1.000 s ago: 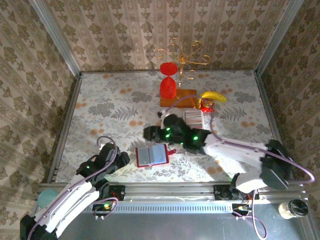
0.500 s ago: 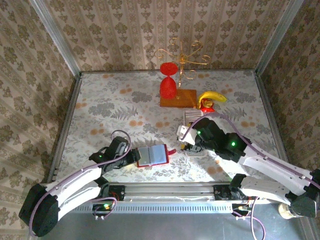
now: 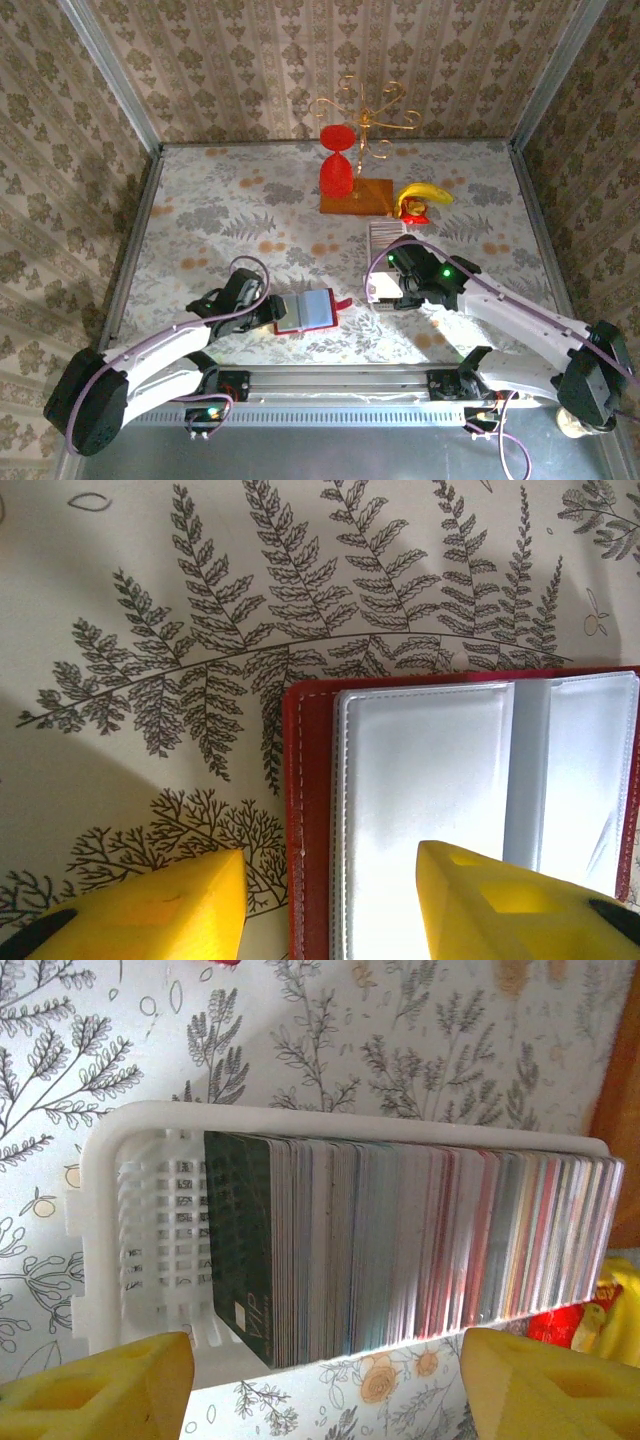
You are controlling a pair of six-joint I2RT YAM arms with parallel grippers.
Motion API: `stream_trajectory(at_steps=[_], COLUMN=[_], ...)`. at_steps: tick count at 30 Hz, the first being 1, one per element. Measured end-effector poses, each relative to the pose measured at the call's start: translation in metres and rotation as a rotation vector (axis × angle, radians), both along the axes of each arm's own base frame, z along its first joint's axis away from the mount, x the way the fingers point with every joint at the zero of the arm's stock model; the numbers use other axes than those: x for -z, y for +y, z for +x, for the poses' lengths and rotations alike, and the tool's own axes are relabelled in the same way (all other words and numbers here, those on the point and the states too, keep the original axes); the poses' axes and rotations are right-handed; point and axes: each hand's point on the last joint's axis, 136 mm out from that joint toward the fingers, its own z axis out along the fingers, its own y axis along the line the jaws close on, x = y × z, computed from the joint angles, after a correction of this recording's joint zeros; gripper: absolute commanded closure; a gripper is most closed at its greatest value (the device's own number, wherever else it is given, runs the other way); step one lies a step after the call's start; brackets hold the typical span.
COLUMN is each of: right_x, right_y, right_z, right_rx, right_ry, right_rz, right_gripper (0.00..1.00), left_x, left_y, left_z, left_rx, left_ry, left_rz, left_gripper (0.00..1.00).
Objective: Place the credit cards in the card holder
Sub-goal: Pick up the credit card from the storage box.
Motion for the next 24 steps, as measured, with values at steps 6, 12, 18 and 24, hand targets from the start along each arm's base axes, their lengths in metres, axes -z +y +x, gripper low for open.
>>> stream_trajectory(at_steps=[6,12,18,24], right_x=[0.013,0.021,0.028,0.035], right_y=[0.004,0.009,0.012,0.012], right_z=[0.005,0.013,0.018,0.019], right_rx=[-0.052,-0.079,-0.094,-0.108], right_ry=[-0.012,-0.017,-0.021,-0.018], right_rz=[-0.027,-0.044,-0.054,-0.068], right_gripper=[0.28,0.29,0.29,0.28], left_x=[0.001,-0.001,-0.008,-0.010], left_y=[-0.002,-0.008,-0.026,-0.029], left_z=[0.002,0.004,0.003,0.003], left_rx=[0.001,0.016,0.070,0.078], left_ry=[0.013,0.009,-0.012,-0.019], left_rz=[0.007,-0.008,-0.069,-0.080], left_gripper=[0.53,0.56,0.57,0.58])
